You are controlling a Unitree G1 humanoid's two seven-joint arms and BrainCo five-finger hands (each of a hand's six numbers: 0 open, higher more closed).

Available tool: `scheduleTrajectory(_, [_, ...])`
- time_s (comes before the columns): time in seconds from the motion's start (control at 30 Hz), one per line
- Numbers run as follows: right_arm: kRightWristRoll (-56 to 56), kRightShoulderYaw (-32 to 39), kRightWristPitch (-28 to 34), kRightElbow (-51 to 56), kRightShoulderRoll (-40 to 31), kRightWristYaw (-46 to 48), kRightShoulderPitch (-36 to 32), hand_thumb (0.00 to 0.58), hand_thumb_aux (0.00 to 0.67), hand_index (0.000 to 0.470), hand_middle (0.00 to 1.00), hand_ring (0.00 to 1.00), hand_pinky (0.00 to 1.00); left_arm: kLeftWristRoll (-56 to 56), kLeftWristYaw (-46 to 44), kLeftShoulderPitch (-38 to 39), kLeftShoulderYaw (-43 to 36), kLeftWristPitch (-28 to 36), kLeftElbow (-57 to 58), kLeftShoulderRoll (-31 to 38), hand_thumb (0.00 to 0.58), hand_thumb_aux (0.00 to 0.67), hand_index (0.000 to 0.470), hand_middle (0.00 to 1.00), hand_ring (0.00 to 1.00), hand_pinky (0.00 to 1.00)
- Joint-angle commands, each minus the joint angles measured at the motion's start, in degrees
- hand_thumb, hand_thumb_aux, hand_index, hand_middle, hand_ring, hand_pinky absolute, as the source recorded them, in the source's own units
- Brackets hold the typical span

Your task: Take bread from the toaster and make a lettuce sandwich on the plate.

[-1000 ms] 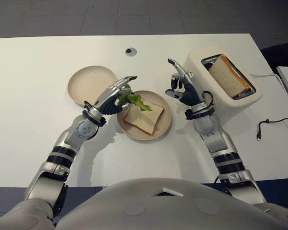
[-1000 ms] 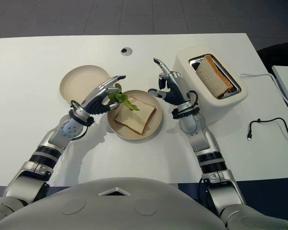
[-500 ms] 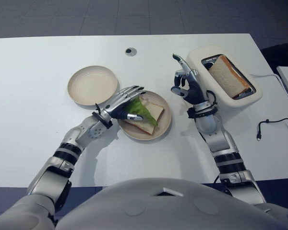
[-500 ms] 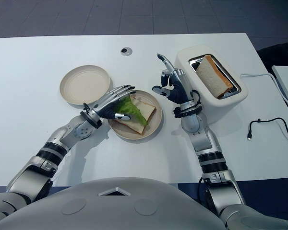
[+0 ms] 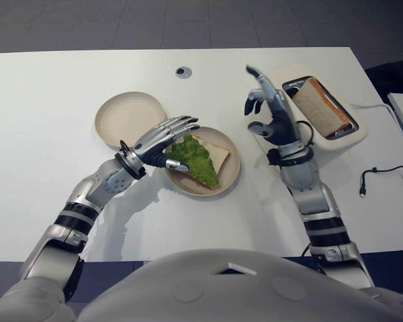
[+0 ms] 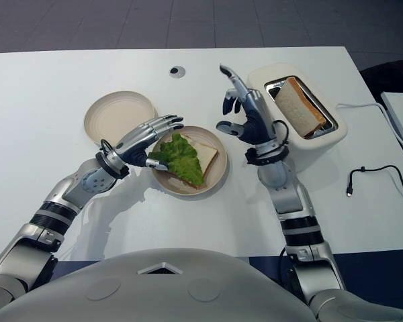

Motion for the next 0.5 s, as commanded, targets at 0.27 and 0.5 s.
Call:
scheduleTrajectory(0.27, [9.52, -24.39, 4.88, -1.53, -25.07, 18.60, 4.43, 0.000, 0.000, 0.000, 0.00, 0.00, 0.00, 1.47, 0.82, 0.18, -0.23, 0.94, 1.03, -0.96, 0.000, 0.000, 0.000, 0.00, 0.00, 0.00])
scheduleTrajectory(0.5, [4.41, -23.79, 10.17, 3.49, -30.42, 27.50, 13.25, 0.000, 0.000, 0.000, 0.00, 0.00, 0.00, 1.65, 0.42, -1.30, -1.44, 0.87, 2.78, -2.11, 0.000, 0.000, 0.000, 0.00, 0.00, 0.00])
